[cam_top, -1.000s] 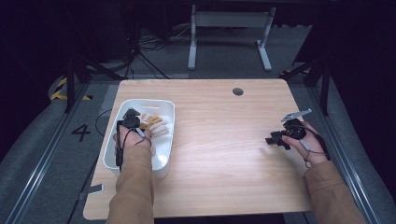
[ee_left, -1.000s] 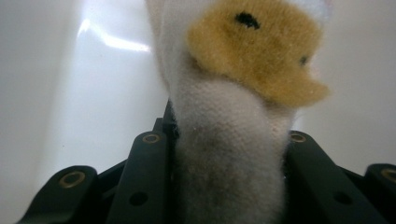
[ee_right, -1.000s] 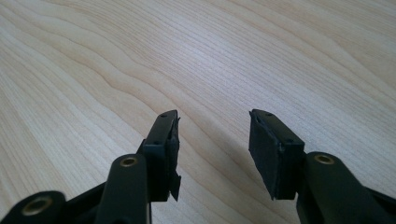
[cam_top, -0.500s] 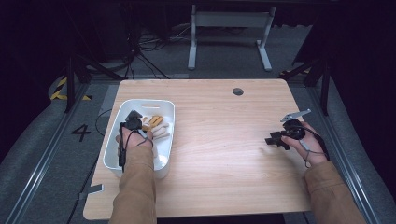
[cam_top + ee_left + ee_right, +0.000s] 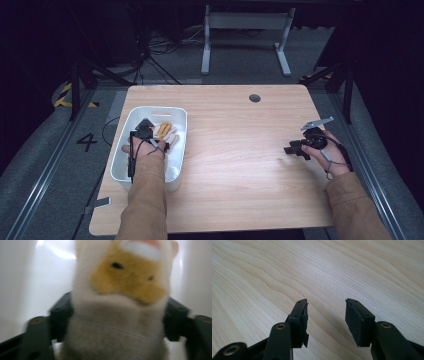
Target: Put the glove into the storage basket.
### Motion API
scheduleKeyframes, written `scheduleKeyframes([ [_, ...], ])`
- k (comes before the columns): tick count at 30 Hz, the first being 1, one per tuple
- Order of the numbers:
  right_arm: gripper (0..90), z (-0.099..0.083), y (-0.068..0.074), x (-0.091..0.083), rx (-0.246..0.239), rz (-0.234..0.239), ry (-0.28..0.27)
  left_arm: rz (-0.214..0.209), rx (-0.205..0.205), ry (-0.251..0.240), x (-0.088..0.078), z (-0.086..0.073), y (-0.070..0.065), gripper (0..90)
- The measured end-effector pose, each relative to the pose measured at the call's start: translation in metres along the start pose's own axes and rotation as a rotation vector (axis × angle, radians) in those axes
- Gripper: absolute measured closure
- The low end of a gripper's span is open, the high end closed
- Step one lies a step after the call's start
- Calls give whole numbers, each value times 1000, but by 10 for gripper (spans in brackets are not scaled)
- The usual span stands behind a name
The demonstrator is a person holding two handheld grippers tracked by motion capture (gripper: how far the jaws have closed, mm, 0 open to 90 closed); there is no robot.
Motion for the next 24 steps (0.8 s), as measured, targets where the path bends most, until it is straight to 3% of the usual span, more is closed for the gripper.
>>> scheduleKeyframes([
  [7, 535, 1, 2, 0, 4, 16, -8, 5, -28, -9, -6, 2, -11, 188],
  [10, 535, 2, 2, -1, 9, 13, -14, 2, -26, 10, -5, 0, -13, 185],
  [14, 535, 2, 1, -2, 8, 12, -17, 8, -6, 21, -5, -1, -12, 191],
  [17, 534, 2, 1, -2, 7, 13, -17, 19, 23, 4, -9, 2, -9, 195],
  [24, 532, 2, 1, -1, 7, 10, -15, 44, 46, -20, -17, 8, -9, 206],
])
Point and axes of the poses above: each handheld gripper's, and its own axes: x roughly forward along the jaws, z roughly out of its top, y roughly to its left, the point moved 10 cm from there along x, roughly forward along the jaws, and after that the axes turned 7 degrees about -z, right-handed, at the moved point
